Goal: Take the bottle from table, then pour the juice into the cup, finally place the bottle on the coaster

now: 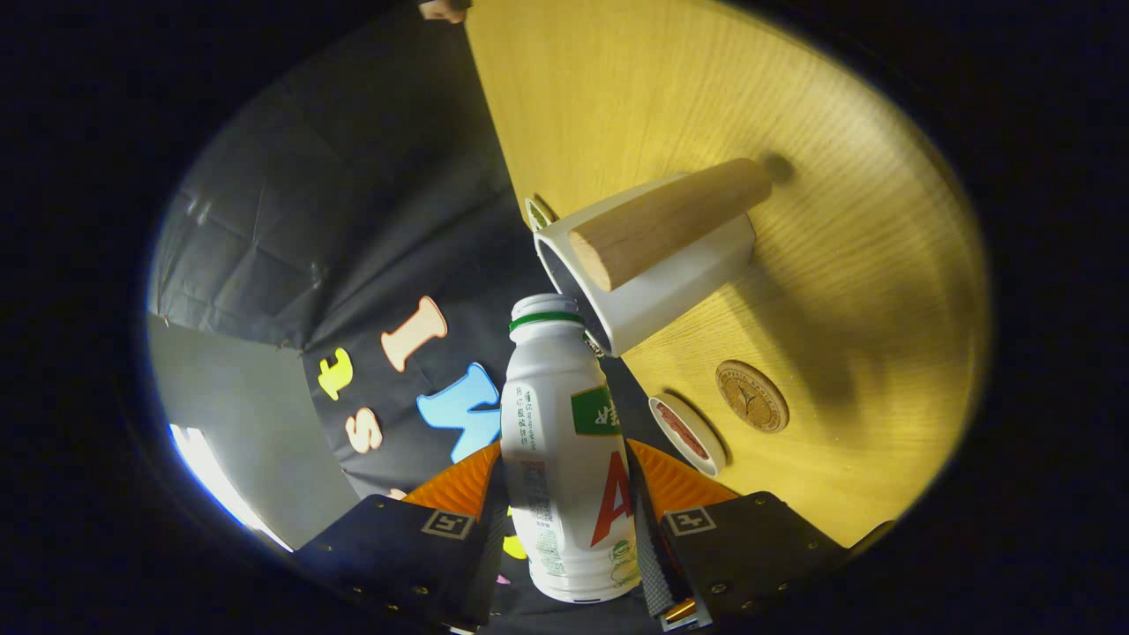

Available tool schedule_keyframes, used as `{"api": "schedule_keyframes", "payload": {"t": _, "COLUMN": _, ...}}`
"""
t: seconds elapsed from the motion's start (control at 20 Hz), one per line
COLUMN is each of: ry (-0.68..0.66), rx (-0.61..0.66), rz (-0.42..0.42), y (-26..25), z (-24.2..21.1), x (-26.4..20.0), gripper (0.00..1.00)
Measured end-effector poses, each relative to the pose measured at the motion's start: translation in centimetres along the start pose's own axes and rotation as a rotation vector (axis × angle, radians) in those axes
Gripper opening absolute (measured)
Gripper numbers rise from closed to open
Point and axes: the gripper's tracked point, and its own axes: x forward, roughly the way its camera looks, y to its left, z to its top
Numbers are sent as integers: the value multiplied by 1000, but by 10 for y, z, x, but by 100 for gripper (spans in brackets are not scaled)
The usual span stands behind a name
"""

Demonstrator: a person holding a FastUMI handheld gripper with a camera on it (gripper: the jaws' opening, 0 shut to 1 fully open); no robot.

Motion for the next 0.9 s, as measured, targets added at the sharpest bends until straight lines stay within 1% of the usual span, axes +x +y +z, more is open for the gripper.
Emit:
{"api": "schedule_keyframes", "payload": {"t": 0.2, "ry": 20, "rx": -258, "rz": 23, "y": -5, "z": -10, "x": -8, "gripper": 64}}
{"api": "schedule_keyframes", "payload": {"t": 0.45, "ry": 16, "rx": -606, "rz": 118, "y": 7, "z": -16, "x": -7, "gripper": 64}}
{"api": "schedule_keyframes", "payload": {"t": 0.6, "ry": 25, "rx": -846, "rz": 106, "y": -4, "z": -19, "x": -1, "gripper": 64}}
{"api": "schedule_keyframes", "payload": {"t": 0.85, "ry": 78, "rx": -1212, "rz": 95, "y": -24, "z": -35, "x": 17, "gripper": 64}}
{"api": "schedule_keyframes", "payload": {"t": 0.9, "ry": 87, "rx": -1281, "rz": 112, "y": -23, "z": -40, "x": 21, "gripper": 63}}
